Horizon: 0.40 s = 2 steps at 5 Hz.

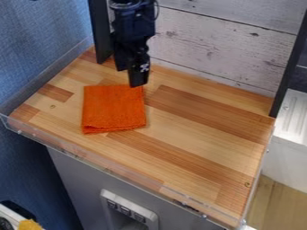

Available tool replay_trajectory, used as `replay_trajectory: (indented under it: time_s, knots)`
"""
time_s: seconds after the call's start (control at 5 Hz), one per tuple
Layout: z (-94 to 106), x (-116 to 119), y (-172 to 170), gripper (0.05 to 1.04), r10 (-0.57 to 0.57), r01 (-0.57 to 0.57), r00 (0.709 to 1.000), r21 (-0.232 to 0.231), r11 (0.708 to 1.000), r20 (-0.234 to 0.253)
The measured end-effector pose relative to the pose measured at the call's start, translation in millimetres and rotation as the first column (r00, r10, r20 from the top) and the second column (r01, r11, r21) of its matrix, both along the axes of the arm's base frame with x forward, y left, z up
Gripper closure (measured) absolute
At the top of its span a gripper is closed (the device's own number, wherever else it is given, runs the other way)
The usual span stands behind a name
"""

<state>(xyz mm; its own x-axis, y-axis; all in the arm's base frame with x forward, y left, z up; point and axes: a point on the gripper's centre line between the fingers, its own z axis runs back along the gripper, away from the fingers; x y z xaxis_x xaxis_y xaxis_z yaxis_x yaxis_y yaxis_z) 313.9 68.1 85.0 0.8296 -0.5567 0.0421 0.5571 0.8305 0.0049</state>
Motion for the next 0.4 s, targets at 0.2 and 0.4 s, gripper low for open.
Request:
replay_trajectory:
  time_s: [0.2,0.4]
  knots:
    - [-1.4,-4.6,12.2,0.143,-0.020,0.020,1.000,0.004,1.000,-0.006]
    - [-1.8,-7.6,21.4,0.427,-0.040,0.040,0.999,0.011,0.999,-0.009]
